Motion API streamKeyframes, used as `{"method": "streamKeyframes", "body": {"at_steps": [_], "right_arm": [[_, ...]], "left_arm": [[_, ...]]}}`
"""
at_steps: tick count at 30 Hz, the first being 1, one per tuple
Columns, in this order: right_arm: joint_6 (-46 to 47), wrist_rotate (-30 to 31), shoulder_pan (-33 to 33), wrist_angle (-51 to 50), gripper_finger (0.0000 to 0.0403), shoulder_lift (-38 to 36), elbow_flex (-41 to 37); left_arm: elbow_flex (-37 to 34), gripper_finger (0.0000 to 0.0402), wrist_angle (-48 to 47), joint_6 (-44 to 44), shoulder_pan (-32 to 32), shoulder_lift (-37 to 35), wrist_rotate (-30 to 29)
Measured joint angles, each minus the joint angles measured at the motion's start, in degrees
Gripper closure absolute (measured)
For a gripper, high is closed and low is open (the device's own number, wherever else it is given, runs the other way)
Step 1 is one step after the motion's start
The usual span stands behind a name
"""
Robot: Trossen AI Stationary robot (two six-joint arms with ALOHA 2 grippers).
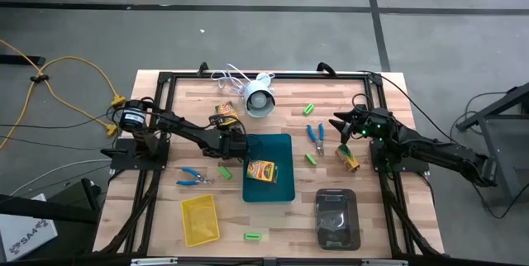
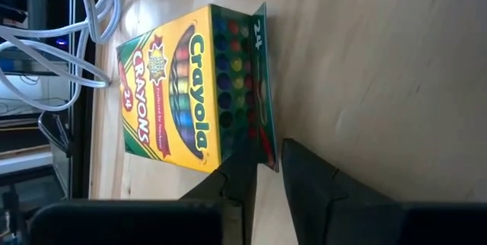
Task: Pick & Place School Supplies
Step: Put the yellow crayon box into the blue bin
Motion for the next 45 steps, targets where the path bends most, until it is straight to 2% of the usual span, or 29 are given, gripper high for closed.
{"method": "streamKeyframes", "body": {"at_steps": [18, 27, 45], "right_arm": [[0.0, 0.0, 0.0, 0.0, 0.0206, 0.0, 0.0], [0.0, 0.0, 0.0, 0.0, 0.0206, 0.0, 0.0], [0.0, 0.0, 0.0, 0.0, 0.0206, 0.0, 0.0]], "left_arm": [[0.1, 0.0347, 0.4, 0.2, 0.6, 0.7, 0.1], [0.1, 0.0396, 0.7, 1.3, 0.6, 0.8, -0.7], [0.3, 0.0401, -2.1, 2.3, -0.2, -0.1, -1.5]]}}
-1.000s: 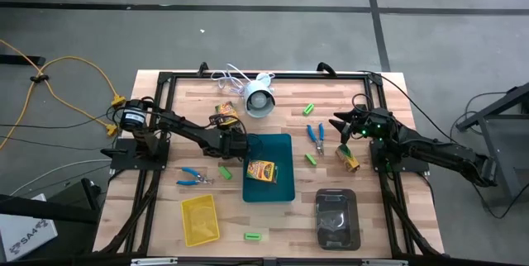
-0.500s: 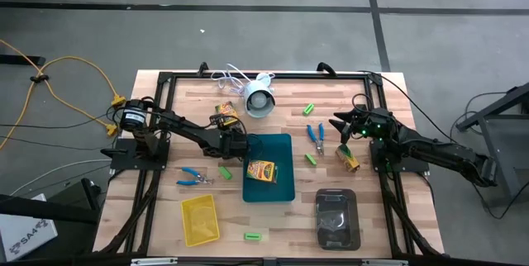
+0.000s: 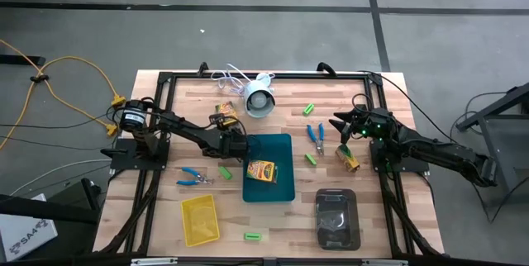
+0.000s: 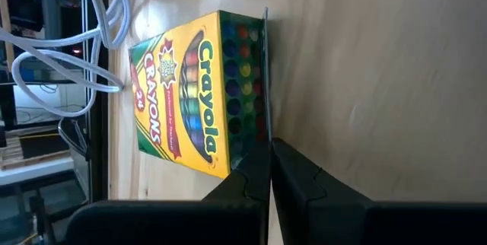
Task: Pick & Place School Supplies
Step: Put the yellow crayon box into the blue bin
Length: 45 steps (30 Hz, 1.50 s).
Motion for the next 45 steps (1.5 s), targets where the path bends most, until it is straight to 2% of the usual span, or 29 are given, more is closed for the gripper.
{"method": "streamKeyframes", "body": {"at_steps": [6, 21, 36, 45], "right_arm": [[0.0, 0.0, 0.0, 0.0, 0.0206, 0.0, 0.0], [0.0, 0.0, 0.0, 0.1, 0.0206, 0.0, 0.0], [0.0, 0.0, 0.0, 0.1, 0.0206, 0.0, 0.0], [0.0, 0.0, 0.0, 0.2, 0.0206, 0.0, 0.0]], "left_arm": [[1.3, 0.0401, -3.6, -0.3, -1.0, -1.4, 1.6], [7.5, 0.0401, -12.1, -2.7, -3.8, -7.1, 1.6], [12.3, 0.0401, -18.6, -2.7, -2.8, -10.4, 2.6], [12.7, 0.0401, -21.7, -3.3, -1.7, -12.9, 7.4]]}}
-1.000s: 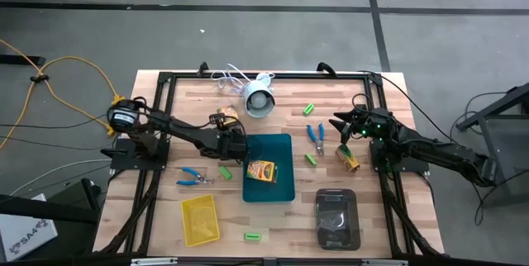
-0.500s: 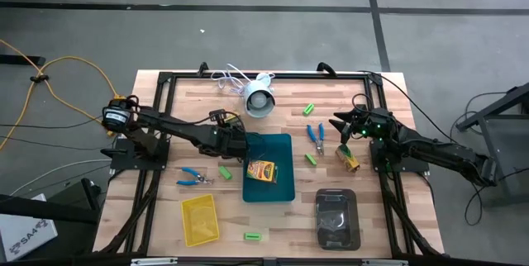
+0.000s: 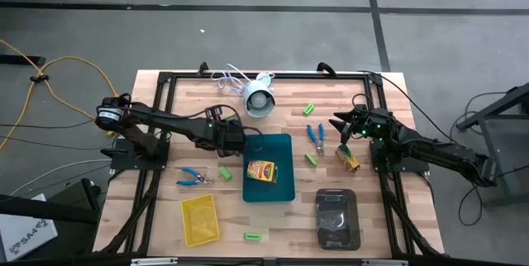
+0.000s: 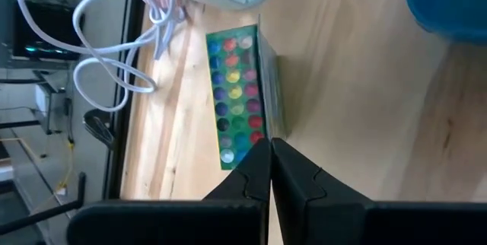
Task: Pick & Place School Supplies
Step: Put the yellow crayon box into the blue bin
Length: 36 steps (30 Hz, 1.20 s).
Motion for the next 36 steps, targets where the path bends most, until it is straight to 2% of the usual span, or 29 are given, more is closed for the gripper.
{"method": "streamKeyframes", "body": {"at_steps": [17, 25, 36], "right_arm": [[0.0, 0.0, 0.0, 0.0, 0.0206, 0.0, 0.0], [0.0, 0.0, 0.0, 0.0, 0.0206, 0.0, 0.0], [0.0, 0.0, 0.0, 0.0, 0.0206, 0.0, 0.0]], "left_arm": [[0.0, 0.0401, -4.9, -3.6, -0.4, -5.7, 1.1], [0.3, 0.0401, -5.4, -4.0, -2.5, -7.7, 1.5], [8.5, 0.0401, -11.2, -4.0, -3.9, -7.8, 0.3]]}}
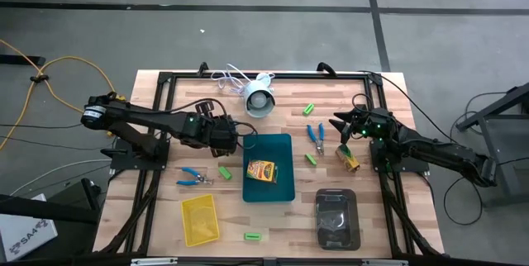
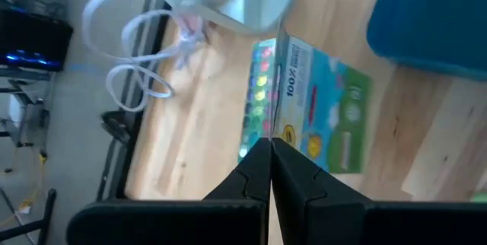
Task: Pick & Place School Supplies
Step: Put the yellow crayon box into the blue bin
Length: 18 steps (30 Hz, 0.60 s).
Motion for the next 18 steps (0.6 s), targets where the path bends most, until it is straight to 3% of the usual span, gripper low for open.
{"method": "streamKeyframes", "body": {"at_steps": [10, 18], "right_arm": [[0.0, 0.0, 0.0, 0.0, 0.0206, 0.0, 0.0], [0.0, 0.0, 0.0, 0.0, 0.0206, 0.0, 0.0]], "left_arm": [[5.8, 0.0401, -2.2, 1.0, -0.7, 0.0, -2.0], [6.6, 0.0401, 2.4, 1.9, -3.5, 0.2, -3.6]]}}
